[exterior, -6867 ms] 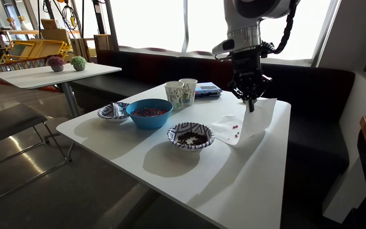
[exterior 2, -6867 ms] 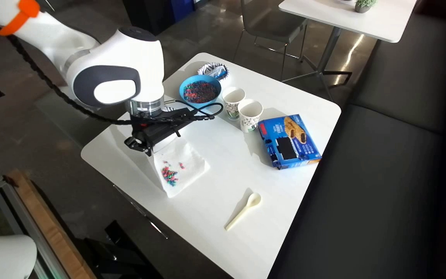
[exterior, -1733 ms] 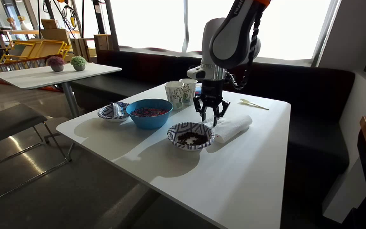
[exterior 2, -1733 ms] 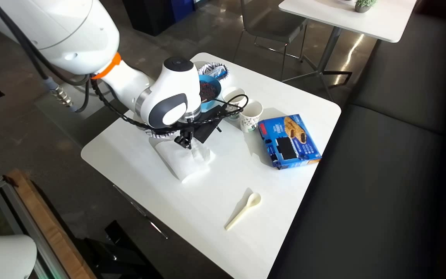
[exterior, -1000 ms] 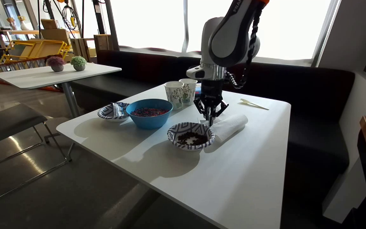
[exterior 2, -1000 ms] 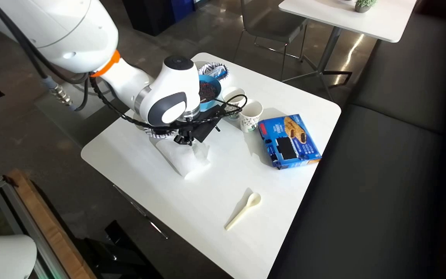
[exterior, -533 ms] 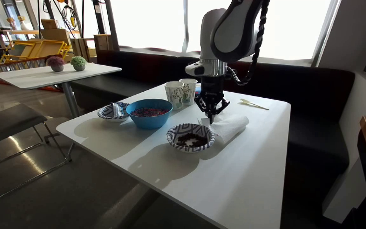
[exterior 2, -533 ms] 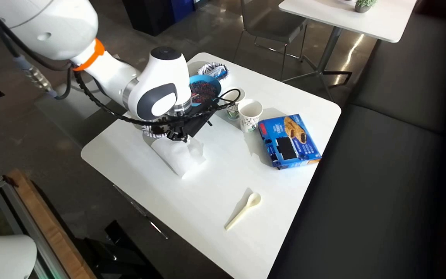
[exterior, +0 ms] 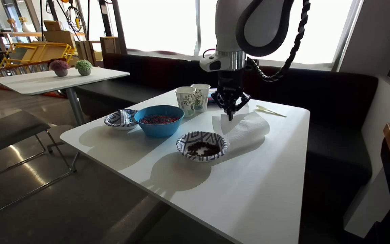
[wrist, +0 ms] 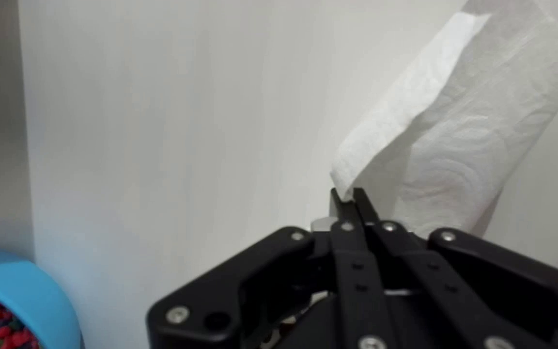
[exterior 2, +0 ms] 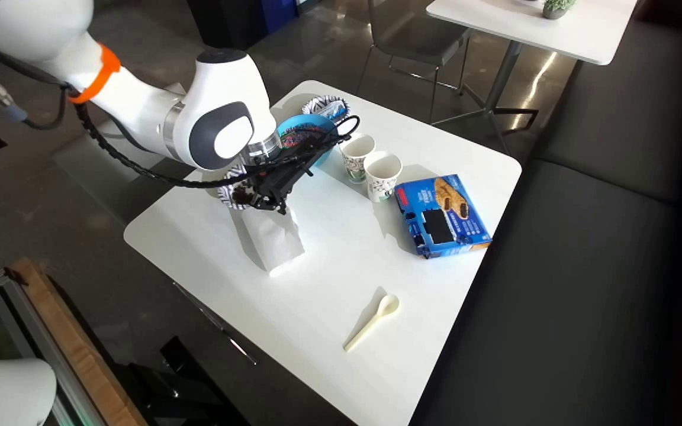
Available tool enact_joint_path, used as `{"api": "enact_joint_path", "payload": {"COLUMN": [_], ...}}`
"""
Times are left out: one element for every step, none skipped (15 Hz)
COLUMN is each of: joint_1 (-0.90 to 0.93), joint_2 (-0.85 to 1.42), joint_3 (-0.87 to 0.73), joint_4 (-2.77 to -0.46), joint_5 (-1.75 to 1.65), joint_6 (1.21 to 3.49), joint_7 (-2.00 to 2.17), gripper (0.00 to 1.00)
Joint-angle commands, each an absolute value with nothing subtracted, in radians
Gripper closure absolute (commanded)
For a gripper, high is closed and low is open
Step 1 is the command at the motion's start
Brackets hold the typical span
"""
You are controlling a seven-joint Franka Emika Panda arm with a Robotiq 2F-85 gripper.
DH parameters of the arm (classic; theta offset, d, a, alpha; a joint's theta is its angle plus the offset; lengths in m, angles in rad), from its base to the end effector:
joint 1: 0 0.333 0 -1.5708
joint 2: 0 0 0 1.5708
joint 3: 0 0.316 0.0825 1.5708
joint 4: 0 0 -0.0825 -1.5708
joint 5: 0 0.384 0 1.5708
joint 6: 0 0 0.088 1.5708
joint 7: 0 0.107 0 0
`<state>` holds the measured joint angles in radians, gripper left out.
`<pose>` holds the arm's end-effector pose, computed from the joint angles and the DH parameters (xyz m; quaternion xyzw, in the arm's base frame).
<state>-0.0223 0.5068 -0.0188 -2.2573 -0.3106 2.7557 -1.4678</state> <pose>0.5290 -0.0097 0.1342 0.6521 0.7556 -0.0460 0.0421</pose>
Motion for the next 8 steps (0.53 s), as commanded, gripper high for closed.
{"api": "enact_joint_path", "payload": {"joint_1": [0.058, 0.079, 0.092, 0.106, 0.118, 0.127, 0.133, 0.133], "joint_2": [0.444, 0.434, 0.428, 0.419, 0.411, 0.402, 0.392, 0.383], "joint_3": [-0.095, -0.115, -0.127, -0.138, -0.148, -0.154, -0.156, -0.152], "joint_4": [-2.312, -2.317, -2.321, -2.324, -2.328, -2.333, -2.336, -2.339], "joint_5": [-0.444, -0.487, -0.522, -0.557, -0.596, -0.629, -0.666, -0.697], "joint_6": [2.744, 2.742, 2.733, 2.727, 2.726, 2.723, 2.718, 2.710], "joint_7": [-1.332, -1.295, -1.260, -1.225, -1.189, -1.158, -1.123, -1.095], "gripper": [1.00, 1.00, 1.00, 1.00, 1.00, 1.00, 1.00, 1.00]}}
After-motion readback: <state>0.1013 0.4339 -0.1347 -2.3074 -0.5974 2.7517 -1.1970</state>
